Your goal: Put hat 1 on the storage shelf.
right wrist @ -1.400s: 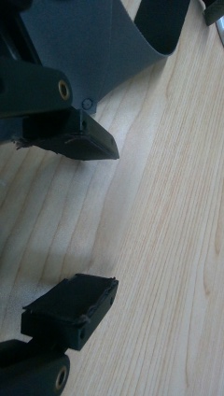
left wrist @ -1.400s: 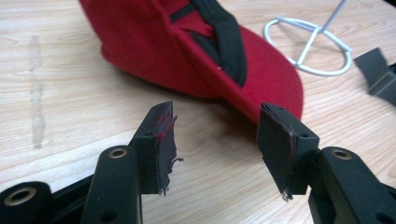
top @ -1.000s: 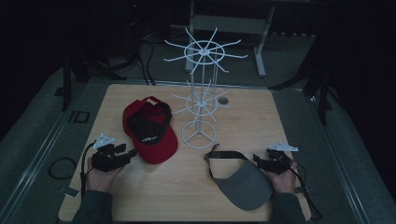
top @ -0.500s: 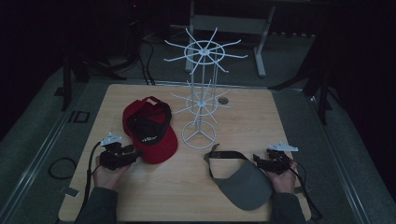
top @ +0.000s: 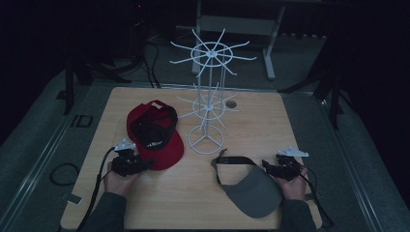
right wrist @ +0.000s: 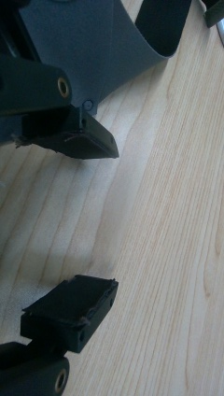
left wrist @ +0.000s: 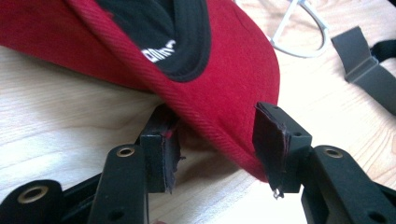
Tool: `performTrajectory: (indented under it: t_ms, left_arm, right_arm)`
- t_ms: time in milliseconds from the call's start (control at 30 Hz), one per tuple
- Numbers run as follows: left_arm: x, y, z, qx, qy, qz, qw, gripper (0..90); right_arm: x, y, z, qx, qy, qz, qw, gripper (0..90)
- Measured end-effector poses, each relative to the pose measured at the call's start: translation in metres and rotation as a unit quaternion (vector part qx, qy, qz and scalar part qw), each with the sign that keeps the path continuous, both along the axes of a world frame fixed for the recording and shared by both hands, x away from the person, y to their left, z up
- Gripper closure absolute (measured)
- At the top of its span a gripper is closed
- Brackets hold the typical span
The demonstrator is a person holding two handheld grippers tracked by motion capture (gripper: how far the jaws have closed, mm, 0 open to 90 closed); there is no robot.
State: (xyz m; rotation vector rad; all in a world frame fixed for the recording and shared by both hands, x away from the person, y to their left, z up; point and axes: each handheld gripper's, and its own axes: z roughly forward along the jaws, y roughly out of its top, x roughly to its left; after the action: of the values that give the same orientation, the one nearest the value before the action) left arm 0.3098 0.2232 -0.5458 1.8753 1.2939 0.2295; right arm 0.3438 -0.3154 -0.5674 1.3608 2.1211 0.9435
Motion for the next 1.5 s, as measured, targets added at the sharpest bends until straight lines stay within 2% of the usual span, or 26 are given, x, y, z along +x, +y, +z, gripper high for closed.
performTrajectory:
  t_ms: [367, 667, 867, 1000, 1200, 1233, 1367, 1500]
  left_arm:
    - [0.007, -0.011, -0.011, 0.014, 0.024, -0.026, 0.9993, 50.1]
    - [0.008, -0.011, -0.012, 0.016, 0.031, -0.035, 0.9988, 53.7]
    - [0.009, -0.010, -0.012, 0.015, 0.037, -0.038, 0.9985, 60.0]
    - [0.007, -0.011, -0.011, 0.022, 0.033, -0.042, 0.9984, 62.8]
    - [0.006, -0.010, -0.010, 0.018, 0.028, -0.042, 0.9985, 69.5]
    - [0.006, -0.008, -0.008, 0.010, 0.027, -0.042, 0.9987, 73.9]
    - [0.004, -0.006, -0.006, 0.010, 0.022, -0.042, 0.9988, 83.2]
    - [0.002, -0.008, -0.004, 0.017, 0.014, -0.041, 0.9989, 85.3]
  right_arm:
    - [0.000, 0.000, 0.000, 0.000, 0.000, 0.000, 1.0000, 30.3]
    - [0.000, 0.000, 0.000, 0.000, 0.000, 0.000, 1.0000, 30.2]
    - [0.000, 0.000, 0.000, 0.000, 0.000, 0.001, 1.0000, 30.1]
    - [0.000, 0.000, 0.000, 0.000, 0.000, 0.001, 1.0000, 30.0]
    - [0.000, 0.000, 0.000, 0.000, 0.000, 0.001, 1.0000, 30.0]
    - [0.000, 0.000, 0.000, 0.001, 0.001, 0.001, 1.0000, 29.9]
    - [0.000, 0.000, 0.000, 0.001, 0.001, 0.001, 1.0000, 29.9]
    - [0.000, 0.000, 0.000, 0.001, 0.001, 0.001, 1.0000, 29.8]
